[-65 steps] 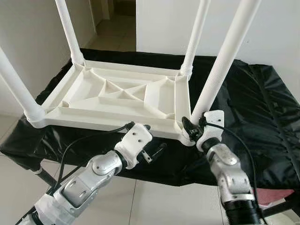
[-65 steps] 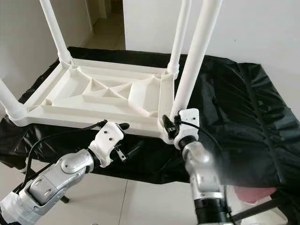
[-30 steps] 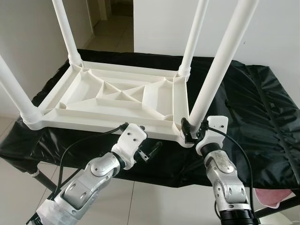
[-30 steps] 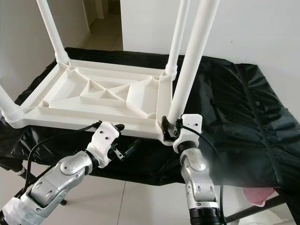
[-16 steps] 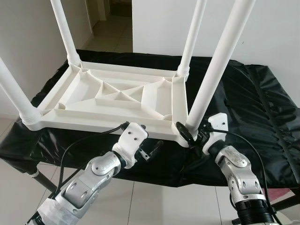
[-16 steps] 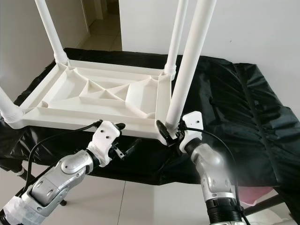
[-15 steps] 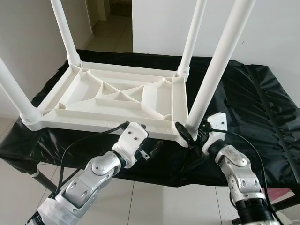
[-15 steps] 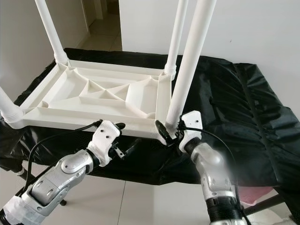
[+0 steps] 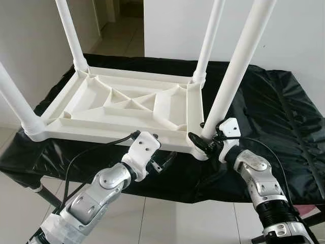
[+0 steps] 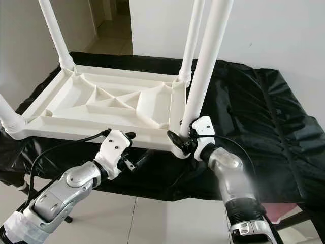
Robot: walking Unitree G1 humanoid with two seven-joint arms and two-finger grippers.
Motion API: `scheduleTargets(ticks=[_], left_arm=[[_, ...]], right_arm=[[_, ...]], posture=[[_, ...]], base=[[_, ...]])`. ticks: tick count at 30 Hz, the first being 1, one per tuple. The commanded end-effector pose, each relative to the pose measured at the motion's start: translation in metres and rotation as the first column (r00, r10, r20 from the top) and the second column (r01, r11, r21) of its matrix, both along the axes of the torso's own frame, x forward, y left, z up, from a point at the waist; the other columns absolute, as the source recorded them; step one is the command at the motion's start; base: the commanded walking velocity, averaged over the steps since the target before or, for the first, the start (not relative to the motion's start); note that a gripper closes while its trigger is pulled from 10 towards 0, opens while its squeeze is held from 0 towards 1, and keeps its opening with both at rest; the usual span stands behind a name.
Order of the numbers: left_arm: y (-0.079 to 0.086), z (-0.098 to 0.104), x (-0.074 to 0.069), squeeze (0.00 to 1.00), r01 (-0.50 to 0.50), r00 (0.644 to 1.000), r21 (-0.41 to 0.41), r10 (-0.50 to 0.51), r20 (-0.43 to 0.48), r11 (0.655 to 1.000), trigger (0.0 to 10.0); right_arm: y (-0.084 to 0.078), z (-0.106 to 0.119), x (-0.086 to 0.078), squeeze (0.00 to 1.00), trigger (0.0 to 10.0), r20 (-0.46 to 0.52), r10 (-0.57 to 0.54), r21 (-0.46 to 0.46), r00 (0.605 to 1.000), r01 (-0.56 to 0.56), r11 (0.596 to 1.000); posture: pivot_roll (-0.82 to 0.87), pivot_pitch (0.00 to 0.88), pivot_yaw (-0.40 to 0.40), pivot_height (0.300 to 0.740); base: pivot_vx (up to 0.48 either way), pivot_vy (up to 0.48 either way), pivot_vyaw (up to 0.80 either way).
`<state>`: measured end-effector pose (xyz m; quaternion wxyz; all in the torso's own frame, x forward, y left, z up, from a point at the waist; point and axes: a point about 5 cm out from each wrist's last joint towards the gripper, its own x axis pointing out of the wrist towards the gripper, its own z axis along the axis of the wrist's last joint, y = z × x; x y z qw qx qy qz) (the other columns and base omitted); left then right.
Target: Building children table
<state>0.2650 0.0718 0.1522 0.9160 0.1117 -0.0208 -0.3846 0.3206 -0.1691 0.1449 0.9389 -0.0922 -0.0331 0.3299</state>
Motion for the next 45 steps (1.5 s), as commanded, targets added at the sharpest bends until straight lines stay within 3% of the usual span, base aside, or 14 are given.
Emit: scheduleTargets(ticks=[1, 4, 5, 17, 20, 23, 25, 28, 32, 37, 42, 43, 44, 45], left_arm=[[-0.004, -0.003, -0.007, 0.0, 0.167, 0.986, 0.035, -0.166, -0.032, 0.985, 10.0], [-0.004, -0.003, -0.007, 0.0, 0.167, 0.986, 0.034, -0.166, -0.033, 0.985, 10.0], [-0.004, -0.003, -0.007, 0.0, 0.168, 0.985, 0.035, -0.167, -0.033, 0.985, 10.0], [-0.006, -0.004, -0.008, 0.0, 0.178, 0.984, 0.036, -0.176, -0.037, 0.983, 10.0], [-0.006, -0.005, -0.009, 0.0, 0.182, 0.983, 0.038, -0.18, -0.039, 0.983, 10.0], [-0.006, -0.005, -0.009, 0.0, 0.182, 0.983, 0.041, -0.181, -0.039, 0.982, 10.0], [-0.004, -0.005, -0.008, 0.0, 0.178, 0.984, 0.043, -0.177, -0.038, 0.983, 10.0], [-0.004, -0.005, -0.008, 0.0, 0.176, 0.984, 0.043, -0.175, -0.038, 0.983, 10.0], [-0.003, -0.005, -0.008, 0.0, 0.173, 0.985, 0.044, -0.171, -0.036, 0.984, 10.0], [-0.003, -0.004, -0.008, 0.0, 0.172, 0.985, 0.04, -0.171, -0.037, 0.984, 10.0], [-0.003, -0.004, -0.008, 0.0, 0.18, 0.983, 0.044, -0.179, -0.039, 0.983, 10.0], [-0.002, -0.004, -0.008, 0.0, 0.181, 0.983, 0.046, -0.179, -0.039, 0.982, 10.0], [-0.002, -0.003, -0.007, 0.0, 0.18, 0.983, 0.047, -0.178, -0.038, 0.983, 10.0], [-0.002, -0.003, -0.006, 0.0, 0.178, 0.984, 0.047, -0.176, -0.037, 0.983, 10.0]], right_arm=[[0.0, -0.01, -0.001, 0.0, 0.0, -0.039, 0.011, -0.018, 0.999, -0.012, 1.0], [-0.001, -0.009, -0.001, 0.0, 0.0, -0.046, 0.001, 0.001, 0.999, -0.001, 1.0], [-0.001, -0.008, -0.001, 0.0, 10.0, -0.046, -0.005, 0.005, 0.999, 0.005, 1.0], [0.004, 0.001, 0.003, 0.0, 10.0, -0.085, -0.206, 0.062, 0.975, 0.212, 0.975], [0.009, 0.005, 0.001, 0.0, 10.0, -0.077, -0.346, 0.091, 0.935, 0.352, 0.931], [0.01, 0.005, -0.002, 0.0, 10.0, -0.077, -0.393, 0.097, 0.916, 0.399, 0.912], [0.017, 0.001, -0.011, 0.0, 10.0, -0.082, -0.503, 0.116, 0.861, 0.509, 0.853], [0.02, 0.0, -0.014, 0.0, 10.0, -0.08, -0.544, 0.118, 0.835, 0.55, 0.827], [0.027, -0.01, -0.026, 0.0, 10.0, -0.134, -0.733, 0.16, 0.667, 0.744, 0.648], [0.039, -0.007, -0.025, 0.0, 10.0, -0.17, -0.7, 0.227, 0.694, 0.719, 0.657], [0.038, -0.006, -0.026, 0.0, 10.0, -0.173, -0.702, 0.216, 0.691, 0.722, 0.657], [0.038, -0.005, -0.026, 0.38, 10.0, -0.168, -0.696, 0.217, 0.698, 0.715, 0.665], [0.039, -0.003, -0.026, 1.0, 10.0, -0.163, -0.69, 0.223, 0.705, 0.707, 0.671], [0.039, -0.002, -0.026, 1.0, 10.0, -0.159, -0.687, 0.227, 0.709, 0.703, 0.673]], posture=[[-0.01, 0.066, -0.003, 0.74], [-0.02, 0.065, -0.002, 0.74], [-0.02, 0.064, -0.001, 0.74], [-0.02, 0.062, -0.003, 0.74], [-0.02, 0.055, -0.008, 0.74], [-0.02, 0.054, -0.009, 0.74], [-0.01, 0.053, -0.011, 0.74], [-0.01, 0.053, -0.011, 0.74], [-0.01, 0.055, -0.004, 0.74], [-0.01, 0.057, 0.003, 0.74], [-0.02, 0.06, 0.01, 0.74], [-0.02, 0.06, 0.01, 0.74], [-0.02, 0.065, 0.011, 0.74], [-0.02, 0.065, 0.011, 0.74]], base=[[0.0, 0.0, 0.0], [0.0, 0.0, 0.0], [0.0, 0.0, 0.0], [0.0, 0.0, 0.0], [0.0, 0.0, 0.0], [0.0, 0.0, 0.0], [0.0, 0.0, 0.0], [0.0, 0.0, 0.0], [0.0, 0.0, 0.0], [0.0, 0.0, 0.0], [0.0, 0.0, 0.0], [0.0, 0.0, 0.0], [0.0, 0.0, 0.0], [0.0, 0.0, 0.0]])
